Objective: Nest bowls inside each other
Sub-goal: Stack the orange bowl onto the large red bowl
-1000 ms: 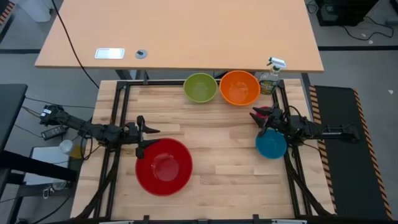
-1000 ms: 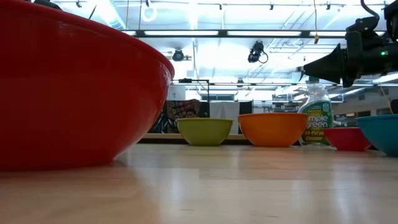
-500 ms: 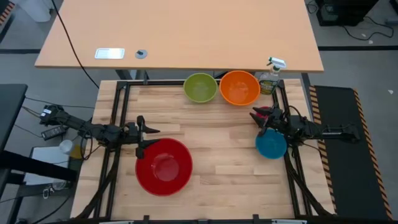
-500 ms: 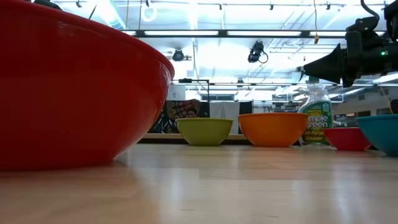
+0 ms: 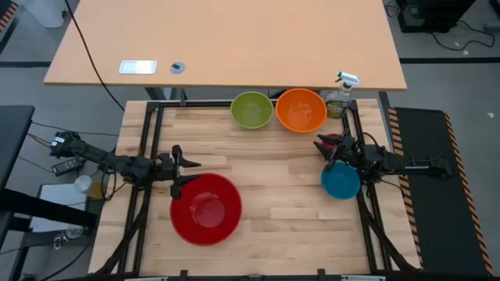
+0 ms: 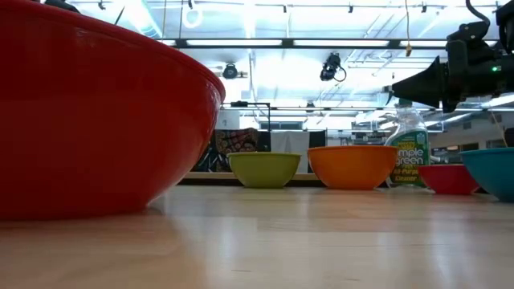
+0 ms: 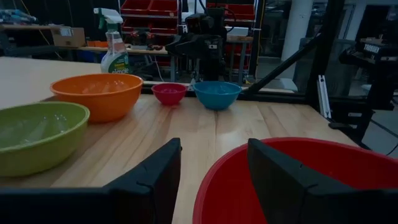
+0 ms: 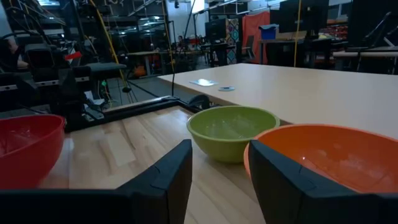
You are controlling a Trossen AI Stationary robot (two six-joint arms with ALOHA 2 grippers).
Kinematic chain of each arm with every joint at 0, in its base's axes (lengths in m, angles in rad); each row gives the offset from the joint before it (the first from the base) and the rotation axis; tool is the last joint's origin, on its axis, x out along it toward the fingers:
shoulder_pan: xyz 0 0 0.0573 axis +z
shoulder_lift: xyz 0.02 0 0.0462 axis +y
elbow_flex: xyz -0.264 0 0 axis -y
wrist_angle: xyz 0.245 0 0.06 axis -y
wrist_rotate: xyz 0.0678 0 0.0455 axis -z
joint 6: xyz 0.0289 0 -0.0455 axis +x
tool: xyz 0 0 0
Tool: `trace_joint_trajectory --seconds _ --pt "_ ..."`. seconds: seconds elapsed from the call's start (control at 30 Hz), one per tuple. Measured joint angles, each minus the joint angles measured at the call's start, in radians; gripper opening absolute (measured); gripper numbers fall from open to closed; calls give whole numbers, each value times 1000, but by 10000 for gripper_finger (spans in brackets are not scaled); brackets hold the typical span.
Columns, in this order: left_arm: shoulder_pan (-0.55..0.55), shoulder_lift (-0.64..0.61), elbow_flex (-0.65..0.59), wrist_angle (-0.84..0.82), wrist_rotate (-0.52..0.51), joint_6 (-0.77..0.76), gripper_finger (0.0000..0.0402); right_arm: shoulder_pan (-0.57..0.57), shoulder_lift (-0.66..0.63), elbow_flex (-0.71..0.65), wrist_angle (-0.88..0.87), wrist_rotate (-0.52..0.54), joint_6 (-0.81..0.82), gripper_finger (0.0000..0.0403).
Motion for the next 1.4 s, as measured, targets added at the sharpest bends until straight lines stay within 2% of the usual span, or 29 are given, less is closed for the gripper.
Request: trace_joint_trajectory --seconds 0.13,0.43,0.53,0.67,0.83,0.9,1.2,1.3,1.4 --pt "4 1 0 39 -3 -60 188 0 0 0 0 0 0 165" --pt "41 0 0 172 -14 -53 188 0 0 0 0 0 0 165" --pt "39 0 0 218 -10 -92 188 0 0 0 0 0 0 165" --pt "37 0 0 278 92 -197 188 -2 0 0 16 1 -36 165" --pt "36 0 0 379 310 -205 188 -3 0 0 81 2 -52 165" --pt "36 0 0 383 355 -204 188 -3 0 0 127 1 -50 165" --pt "37 0 0 382 332 -130 188 -3 0 0 445 10 -83 165" --pt "40 0 0 382 278 -70 188 -3 0 0 573 10 -86 165" --pt "39 0 0 393 160 35 188 -3 0 0 677 -25 -118 165"
